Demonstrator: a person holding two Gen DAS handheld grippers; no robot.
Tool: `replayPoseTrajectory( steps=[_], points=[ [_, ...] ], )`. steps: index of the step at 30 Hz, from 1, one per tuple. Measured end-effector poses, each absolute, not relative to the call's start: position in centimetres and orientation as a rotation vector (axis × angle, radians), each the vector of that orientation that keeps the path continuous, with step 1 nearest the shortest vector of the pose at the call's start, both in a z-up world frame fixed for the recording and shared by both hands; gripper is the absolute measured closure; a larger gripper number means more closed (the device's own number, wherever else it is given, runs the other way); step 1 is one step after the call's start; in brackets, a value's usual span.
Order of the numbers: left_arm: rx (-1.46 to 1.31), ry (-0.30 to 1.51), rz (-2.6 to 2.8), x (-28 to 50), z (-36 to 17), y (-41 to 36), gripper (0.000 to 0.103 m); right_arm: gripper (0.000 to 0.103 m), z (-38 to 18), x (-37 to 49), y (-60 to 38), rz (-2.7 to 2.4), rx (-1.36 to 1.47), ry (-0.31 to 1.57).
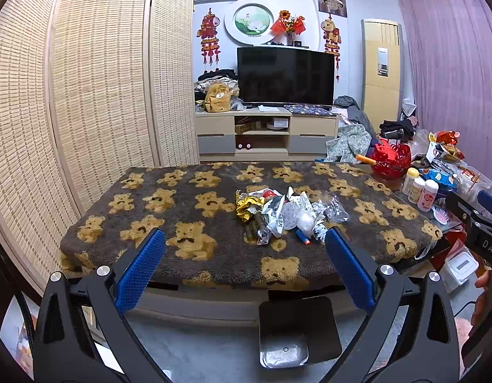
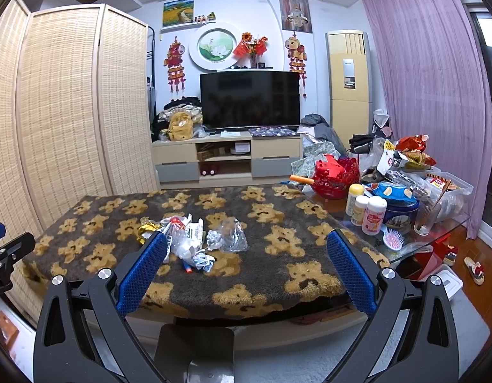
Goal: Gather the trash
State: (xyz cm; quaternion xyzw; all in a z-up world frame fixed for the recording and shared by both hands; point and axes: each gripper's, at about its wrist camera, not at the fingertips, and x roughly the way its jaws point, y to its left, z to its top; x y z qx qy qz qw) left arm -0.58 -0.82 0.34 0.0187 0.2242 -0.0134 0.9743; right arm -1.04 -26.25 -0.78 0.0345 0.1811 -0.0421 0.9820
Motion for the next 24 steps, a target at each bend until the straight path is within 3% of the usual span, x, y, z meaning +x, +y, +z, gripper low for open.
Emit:
replayPoseTrajectory(
  steps=[24],
  points=[
    [0.030,0.451,-0.030,-0.51,0.62,-0.74,0.008,0.003,-0.72,-1.12,-26.13,-0.082,0.072,0.363]
  ],
)
